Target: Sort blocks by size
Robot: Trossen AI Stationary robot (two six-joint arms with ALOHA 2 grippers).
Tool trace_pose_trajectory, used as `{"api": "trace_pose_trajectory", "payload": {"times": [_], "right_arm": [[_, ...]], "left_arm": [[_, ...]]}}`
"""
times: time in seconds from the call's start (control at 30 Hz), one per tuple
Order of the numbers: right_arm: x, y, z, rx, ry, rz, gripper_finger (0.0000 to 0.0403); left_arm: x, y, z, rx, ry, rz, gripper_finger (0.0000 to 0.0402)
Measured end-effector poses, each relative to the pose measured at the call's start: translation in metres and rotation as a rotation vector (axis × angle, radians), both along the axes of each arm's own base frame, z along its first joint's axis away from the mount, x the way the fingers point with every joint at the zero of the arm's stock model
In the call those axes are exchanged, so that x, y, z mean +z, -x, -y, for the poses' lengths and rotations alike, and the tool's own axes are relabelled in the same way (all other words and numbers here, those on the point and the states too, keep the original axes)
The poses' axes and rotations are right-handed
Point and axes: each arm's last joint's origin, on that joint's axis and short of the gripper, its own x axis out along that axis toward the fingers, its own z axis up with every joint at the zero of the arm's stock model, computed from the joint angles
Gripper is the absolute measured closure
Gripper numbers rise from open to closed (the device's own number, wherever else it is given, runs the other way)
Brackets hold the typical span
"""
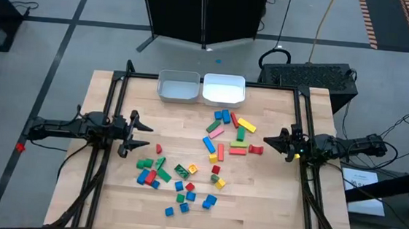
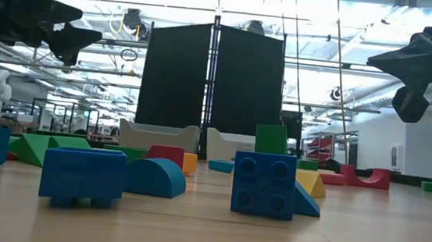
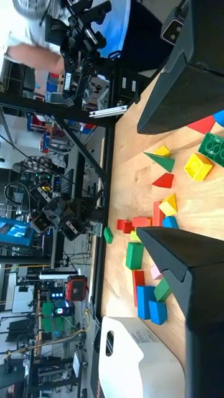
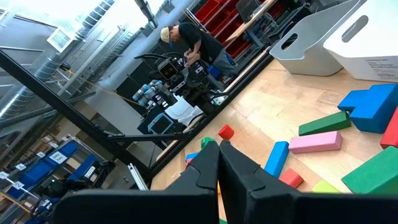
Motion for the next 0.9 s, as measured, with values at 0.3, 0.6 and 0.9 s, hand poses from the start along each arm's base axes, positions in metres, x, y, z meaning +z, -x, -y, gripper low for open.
{"api": "trace_pose_trajectory", "payload": {"times": [0.3, 0.6, 0.9], "right_arm": [[0.0000, 0.0000, 0.0000, 0.000, 0.000, 0.000, 0.0399], [0.0041, -0.0002, 0.0014, -0.042, 0.120, 0.018, 0.0399], [0.0044, -0.0002, 0.0014, -0.044, 0.176, 0.012, 0.0399]], "left_arm": [[-0.0001, 0.0000, 0.0000, 0.000, 0.000, 0.000, 0.0146], [-0.0001, 0.0000, 0.0000, 0.000, 0.000, 0.000, 0.0146], [0.0000, 0.0000, -0.0003, 0.008, -0.003, 0.001, 0.0146]]}}
